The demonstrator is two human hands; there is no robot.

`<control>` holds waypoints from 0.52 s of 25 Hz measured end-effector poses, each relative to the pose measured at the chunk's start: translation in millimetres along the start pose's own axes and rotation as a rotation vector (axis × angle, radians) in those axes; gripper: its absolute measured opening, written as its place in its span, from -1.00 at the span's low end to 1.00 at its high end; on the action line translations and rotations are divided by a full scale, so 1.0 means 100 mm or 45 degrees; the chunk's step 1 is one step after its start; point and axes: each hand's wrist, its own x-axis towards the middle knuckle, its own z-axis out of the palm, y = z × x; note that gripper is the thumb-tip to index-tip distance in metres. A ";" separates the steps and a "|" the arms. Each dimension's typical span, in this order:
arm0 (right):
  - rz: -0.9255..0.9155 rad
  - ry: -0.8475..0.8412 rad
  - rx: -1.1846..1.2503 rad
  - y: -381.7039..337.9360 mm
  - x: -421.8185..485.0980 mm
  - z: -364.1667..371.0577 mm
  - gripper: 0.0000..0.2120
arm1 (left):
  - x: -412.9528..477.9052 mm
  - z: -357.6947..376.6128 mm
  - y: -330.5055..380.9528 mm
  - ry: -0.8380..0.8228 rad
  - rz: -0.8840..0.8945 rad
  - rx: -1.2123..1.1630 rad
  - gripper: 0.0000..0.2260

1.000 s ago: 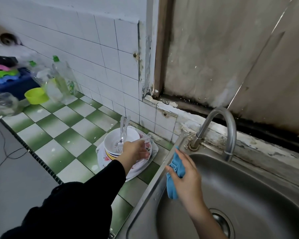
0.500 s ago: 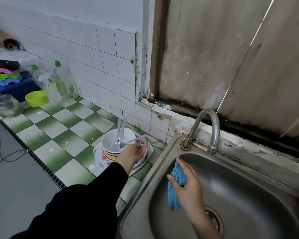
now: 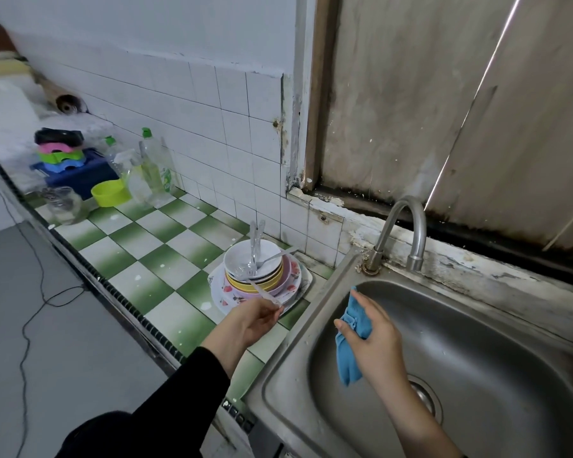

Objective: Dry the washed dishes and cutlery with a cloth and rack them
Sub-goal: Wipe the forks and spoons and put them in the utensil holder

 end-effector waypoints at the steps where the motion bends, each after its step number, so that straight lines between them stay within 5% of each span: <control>1: -0.001 -0.001 0.006 -0.02 -0.01 0.00 -0.44 | -0.06 -0.05 -0.02 -0.006 0.024 0.040 -0.86; 6: 0.007 0.015 0.034 -0.11 -0.03 -0.07 -0.44 | -0.42 -0.24 -0.20 -0.095 0.283 0.294 -0.38; 9: -0.028 0.037 0.114 -0.19 -0.06 -0.12 -0.47 | -0.65 -0.30 -0.30 -0.104 0.472 0.699 -0.36; 13: -0.215 -0.082 0.257 -0.32 -0.11 -0.13 -0.50 | -0.92 -0.15 -0.38 -0.254 0.640 0.864 -0.43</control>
